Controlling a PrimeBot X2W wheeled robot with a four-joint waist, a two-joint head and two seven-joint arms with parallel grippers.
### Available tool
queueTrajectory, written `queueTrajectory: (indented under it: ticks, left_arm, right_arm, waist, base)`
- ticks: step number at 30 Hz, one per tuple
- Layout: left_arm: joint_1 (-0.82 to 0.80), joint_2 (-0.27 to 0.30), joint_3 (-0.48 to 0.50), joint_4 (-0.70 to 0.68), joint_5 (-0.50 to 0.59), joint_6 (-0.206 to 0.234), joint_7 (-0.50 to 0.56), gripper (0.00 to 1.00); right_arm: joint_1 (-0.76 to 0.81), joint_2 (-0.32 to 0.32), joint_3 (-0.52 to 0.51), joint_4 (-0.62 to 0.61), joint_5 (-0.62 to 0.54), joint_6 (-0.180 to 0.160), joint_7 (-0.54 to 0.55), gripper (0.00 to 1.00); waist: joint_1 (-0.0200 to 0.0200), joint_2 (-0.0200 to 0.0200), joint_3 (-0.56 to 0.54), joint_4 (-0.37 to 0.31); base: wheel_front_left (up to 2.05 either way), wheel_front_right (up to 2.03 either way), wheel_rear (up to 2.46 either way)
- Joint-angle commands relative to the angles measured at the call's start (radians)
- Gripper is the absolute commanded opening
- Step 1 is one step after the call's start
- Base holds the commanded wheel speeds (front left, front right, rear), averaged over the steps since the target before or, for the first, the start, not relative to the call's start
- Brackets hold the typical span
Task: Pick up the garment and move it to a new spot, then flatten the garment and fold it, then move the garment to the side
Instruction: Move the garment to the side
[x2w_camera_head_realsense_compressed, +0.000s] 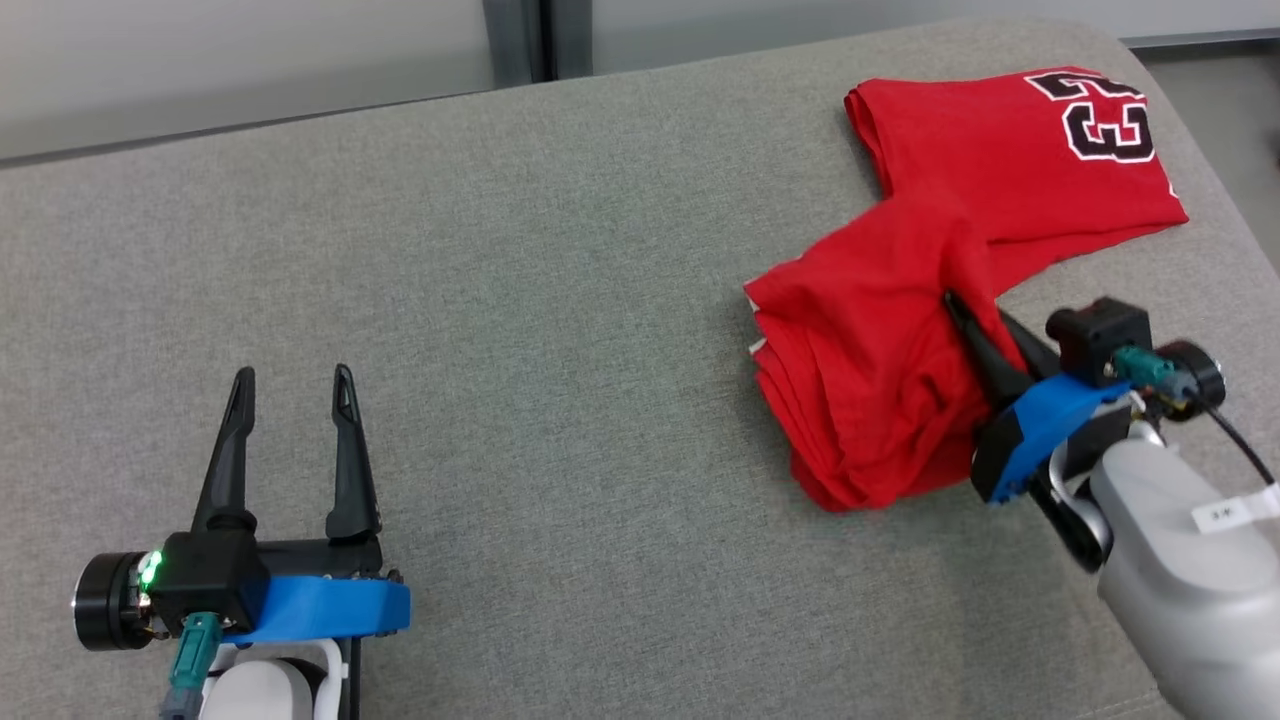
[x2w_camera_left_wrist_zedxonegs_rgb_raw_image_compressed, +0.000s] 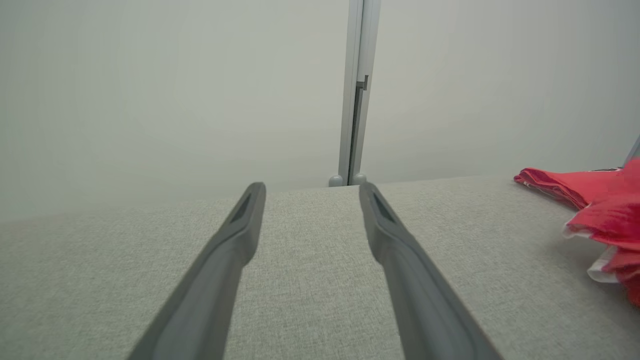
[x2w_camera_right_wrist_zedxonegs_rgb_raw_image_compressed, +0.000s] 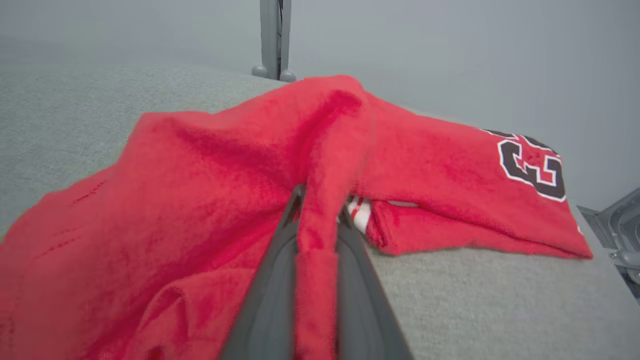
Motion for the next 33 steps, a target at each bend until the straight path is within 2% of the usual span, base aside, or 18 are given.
queueTrajectory:
  ticks: [1,10,21,26,31,32,33]
  left_arm:
    - [-0.017,0.0,0.004,-0.007,0.007,-0.004,-0.002,1.0]
    - [-0.103,0.003,-0.003,-0.051,0.026,-0.014,-0.002,1.0]
    - [-0.178,0.03,-0.026,-0.139,0.056,-0.002,-0.002,1.0]
    - [-0.192,0.049,-0.033,-0.176,0.063,0.006,-0.002,1.0]
    - [-0.195,0.068,-0.032,-0.192,0.059,0.015,-0.002,1.0]
    - [-0.194,0.07,-0.033,-0.19,0.058,0.016,-0.002,1.0]
    - [-0.195,0.073,-0.035,-0.187,0.056,0.017,-0.002,1.0]
  right_arm:
    - [-0.044,-0.008,0.009,-0.005,-0.01,0.0,-0.003,0.0]
    - [-0.347,-0.108,0.097,0.125,-0.037,0.0,-0.003,0.0]
    - [-0.576,-0.279,0.138,0.32,0.015,0.0,0.0,0.0]
    - [-0.63,-0.315,0.133,0.371,0.04,0.0,-0.002,0.0]
    - [-0.657,-0.289,0.15,0.392,0.027,0.0,-0.003,0.0]
    - [-0.664,-0.286,0.148,0.395,0.027,0.0,-0.003,0.43]
    - [-0.669,-0.283,0.145,0.398,0.025,0.0,-0.003,0.99]
  waist:
    - [0.0,0.0,0.02,0.012]
    - [0.0,0.0,0.171,0.061]
    - [0.0,0.0,0.319,0.043]
    - [0.0,0.0,0.357,0.021]
    - [0.0,0.0,0.374,0.001]
    - [0.0,0.0,0.375,-0.001]
    - [0.0,0.0,0.377,-0.002]
  base:
    - [0.0,0.0,0.0]
    - [0.0,0.0,0.0]
    - [0.0,0.0,0.0]
    - [0.0,0.0,0.0]
    - [0.0,0.0,0.0]
    - [0.0,0.0,0.0]
    - [0.0,0.0,0.0]
